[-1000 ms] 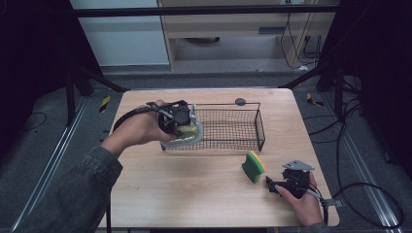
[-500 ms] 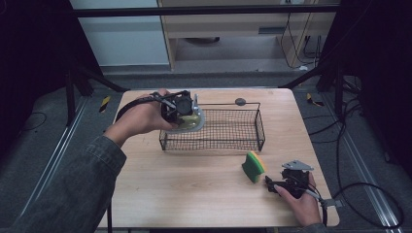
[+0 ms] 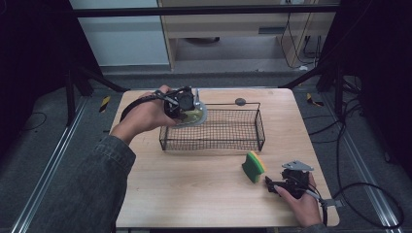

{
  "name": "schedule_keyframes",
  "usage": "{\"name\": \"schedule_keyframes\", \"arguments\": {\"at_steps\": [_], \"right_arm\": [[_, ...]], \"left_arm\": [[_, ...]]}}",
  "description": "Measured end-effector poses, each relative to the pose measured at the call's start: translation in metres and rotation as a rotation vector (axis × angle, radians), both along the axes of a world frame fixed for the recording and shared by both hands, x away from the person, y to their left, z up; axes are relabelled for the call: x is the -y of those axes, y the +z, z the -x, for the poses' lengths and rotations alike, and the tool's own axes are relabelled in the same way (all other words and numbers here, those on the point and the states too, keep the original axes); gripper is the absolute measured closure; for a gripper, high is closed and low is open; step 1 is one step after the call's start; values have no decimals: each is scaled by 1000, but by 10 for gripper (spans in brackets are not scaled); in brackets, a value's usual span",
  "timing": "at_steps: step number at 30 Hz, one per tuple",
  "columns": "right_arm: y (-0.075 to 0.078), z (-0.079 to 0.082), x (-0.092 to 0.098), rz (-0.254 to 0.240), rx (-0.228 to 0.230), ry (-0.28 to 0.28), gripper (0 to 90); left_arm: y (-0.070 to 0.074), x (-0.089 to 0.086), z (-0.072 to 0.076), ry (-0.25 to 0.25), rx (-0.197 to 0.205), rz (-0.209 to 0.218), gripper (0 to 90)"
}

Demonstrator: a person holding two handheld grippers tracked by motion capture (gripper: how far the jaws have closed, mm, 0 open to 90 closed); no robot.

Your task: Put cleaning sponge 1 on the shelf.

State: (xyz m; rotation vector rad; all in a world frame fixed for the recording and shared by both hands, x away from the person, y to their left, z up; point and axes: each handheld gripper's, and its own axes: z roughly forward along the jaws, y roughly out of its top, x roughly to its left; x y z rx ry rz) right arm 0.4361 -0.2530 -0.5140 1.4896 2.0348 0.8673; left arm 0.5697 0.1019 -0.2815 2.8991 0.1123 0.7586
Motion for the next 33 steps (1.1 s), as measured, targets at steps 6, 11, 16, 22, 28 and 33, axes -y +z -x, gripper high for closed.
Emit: {"name": "schedule_keyframes", "arguments": {"at_steps": [6, 11, 16, 22, 28, 33], "right_arm": [[0, -1, 0, 3, 3, 8, 5], [0, -1, 0, -3, 0, 2, 5], [0, -1, 0, -2, 0, 2, 5], [0, -1, 0, 0, 1, 4, 5], [0, -1, 0, 0, 0, 3, 5], [0, -1, 0, 0, 0, 3, 5]], "left_arm": [[-5, -2, -8, 8, 2, 3, 709], [-7, -3, -11, 19, 6, 12, 709], [-11, -4, -14, 28, 6, 7, 709], [-16, -5, -19, 28, 2, 3, 709], [-19, -7, -22, 30, 0, 1, 709], [-20, -8, -22, 27, 1, 0, 709]]}}
